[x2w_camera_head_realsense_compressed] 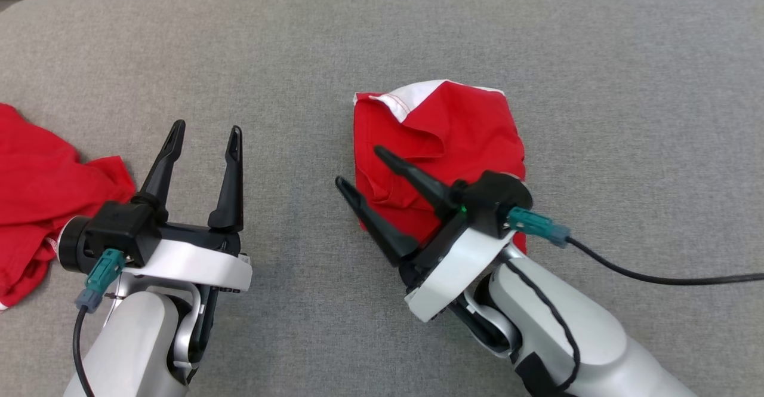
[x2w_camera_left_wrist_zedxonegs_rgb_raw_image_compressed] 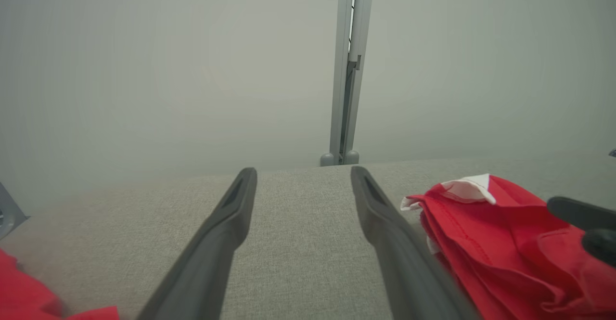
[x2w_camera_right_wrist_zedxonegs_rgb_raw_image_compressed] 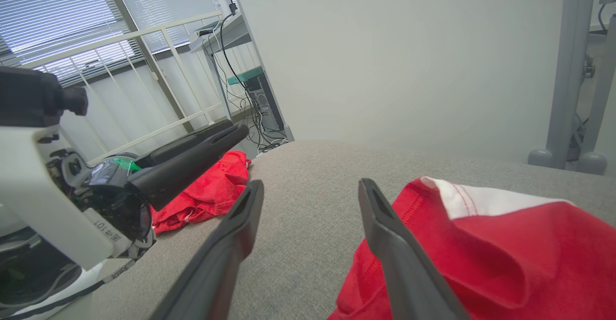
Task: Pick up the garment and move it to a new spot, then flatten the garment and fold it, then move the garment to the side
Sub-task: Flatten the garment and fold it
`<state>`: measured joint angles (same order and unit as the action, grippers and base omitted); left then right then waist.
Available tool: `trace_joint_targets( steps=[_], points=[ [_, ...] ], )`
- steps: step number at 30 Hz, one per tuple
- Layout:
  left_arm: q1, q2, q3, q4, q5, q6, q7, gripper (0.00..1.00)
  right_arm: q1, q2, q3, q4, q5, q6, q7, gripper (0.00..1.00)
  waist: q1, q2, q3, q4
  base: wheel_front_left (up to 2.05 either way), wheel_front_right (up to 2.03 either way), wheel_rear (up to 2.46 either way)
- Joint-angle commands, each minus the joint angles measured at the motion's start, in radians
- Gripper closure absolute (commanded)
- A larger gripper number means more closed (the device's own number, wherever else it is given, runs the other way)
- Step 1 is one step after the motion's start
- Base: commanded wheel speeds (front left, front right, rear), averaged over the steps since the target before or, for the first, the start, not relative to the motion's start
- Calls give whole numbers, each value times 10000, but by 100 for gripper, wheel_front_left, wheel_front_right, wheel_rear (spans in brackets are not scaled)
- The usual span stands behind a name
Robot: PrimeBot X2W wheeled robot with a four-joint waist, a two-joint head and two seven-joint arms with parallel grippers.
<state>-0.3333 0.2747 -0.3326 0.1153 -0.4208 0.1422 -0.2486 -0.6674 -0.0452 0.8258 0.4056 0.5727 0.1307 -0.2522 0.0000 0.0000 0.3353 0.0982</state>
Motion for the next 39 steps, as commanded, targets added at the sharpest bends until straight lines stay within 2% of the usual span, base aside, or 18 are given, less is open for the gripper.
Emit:
trace_joint_targets(
  steps=[1,4,13,20,27,39],
  points=[
    [53,88,60,39,-12,36,-76,0,103,-93,-113,-114,-81,2,-93,0,0,0,-68,-63,0,0,0],
    [153,130,120,54,-31,79,-74,0,528,-104,-1022,-579,-453,2,-137,0,0,0,-207,-162,0,0,0],
    [461,365,356,-130,23,350,-54,0,2669,-200,-5788,-2279,-2581,2,-80,0,0,0,-680,-448,0,0,0],
    [877,533,334,-311,66,517,87,0,4125,-304,-7895,-3095,-3481,2,519,0,0,0,-1047,-579,0,0,0],
    [1289,700,287,-565,60,669,309,0,5029,-195,-8608,-3582,-3648,2,985,0,0,0,-1282,-677,0,0,0],
    [1445,807,201,-839,45,797,525,0,5191,-93,-8695,-3732,-3547,2,1071,0,0,0,-1315,-656,0,0,0]
  ],
)
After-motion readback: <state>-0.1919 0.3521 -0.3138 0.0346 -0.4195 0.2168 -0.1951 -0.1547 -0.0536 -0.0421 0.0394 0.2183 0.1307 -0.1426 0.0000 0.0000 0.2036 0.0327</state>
